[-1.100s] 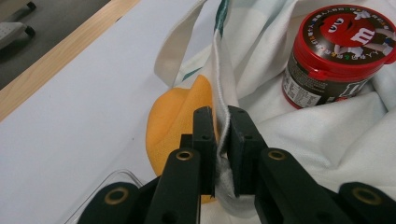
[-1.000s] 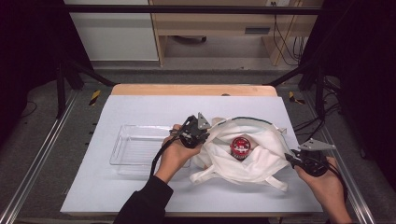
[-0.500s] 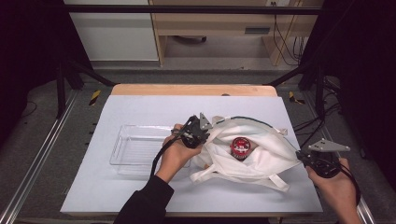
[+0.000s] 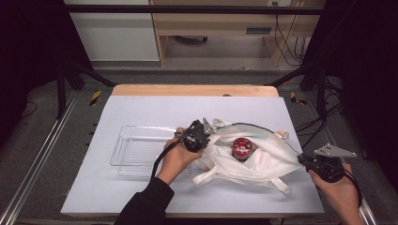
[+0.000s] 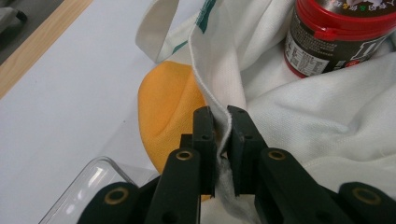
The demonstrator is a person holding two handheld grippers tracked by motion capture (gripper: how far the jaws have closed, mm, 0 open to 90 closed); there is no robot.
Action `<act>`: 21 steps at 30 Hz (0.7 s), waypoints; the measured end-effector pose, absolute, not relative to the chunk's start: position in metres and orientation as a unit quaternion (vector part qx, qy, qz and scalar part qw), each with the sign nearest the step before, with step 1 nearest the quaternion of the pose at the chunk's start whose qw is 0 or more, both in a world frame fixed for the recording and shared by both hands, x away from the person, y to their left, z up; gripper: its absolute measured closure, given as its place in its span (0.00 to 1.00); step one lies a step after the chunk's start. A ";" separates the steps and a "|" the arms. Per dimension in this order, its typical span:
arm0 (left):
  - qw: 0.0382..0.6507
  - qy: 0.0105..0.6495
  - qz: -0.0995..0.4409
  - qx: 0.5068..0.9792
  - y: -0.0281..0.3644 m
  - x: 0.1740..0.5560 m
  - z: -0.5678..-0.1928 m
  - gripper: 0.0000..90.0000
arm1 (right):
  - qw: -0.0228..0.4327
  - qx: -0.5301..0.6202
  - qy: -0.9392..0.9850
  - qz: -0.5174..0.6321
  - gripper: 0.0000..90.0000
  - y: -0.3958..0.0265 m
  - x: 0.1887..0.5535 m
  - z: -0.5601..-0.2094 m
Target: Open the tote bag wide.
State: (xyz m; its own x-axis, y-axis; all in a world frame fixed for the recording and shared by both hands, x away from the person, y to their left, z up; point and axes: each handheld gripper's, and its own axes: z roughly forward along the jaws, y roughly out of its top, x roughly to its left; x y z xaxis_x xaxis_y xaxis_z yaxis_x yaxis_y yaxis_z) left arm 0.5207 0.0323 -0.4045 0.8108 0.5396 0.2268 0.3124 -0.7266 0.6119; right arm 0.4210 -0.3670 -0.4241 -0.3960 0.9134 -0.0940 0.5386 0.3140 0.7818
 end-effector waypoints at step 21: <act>0.304 0.228 0.190 0.905 0.036 0.513 -0.398 0.79 | 0.220 0.351 0.814 0.408 0.59 -0.265 0.412 -0.410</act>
State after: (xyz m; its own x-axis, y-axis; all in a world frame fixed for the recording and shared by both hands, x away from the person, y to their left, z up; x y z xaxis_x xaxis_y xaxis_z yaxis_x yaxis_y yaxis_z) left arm 0.5130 0.0360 -0.3980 0.8236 0.5287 0.2052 0.2974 -0.7108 0.6375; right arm 0.4123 -0.2655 -0.4101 -0.6569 0.7505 -0.0725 0.3912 0.4215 0.8181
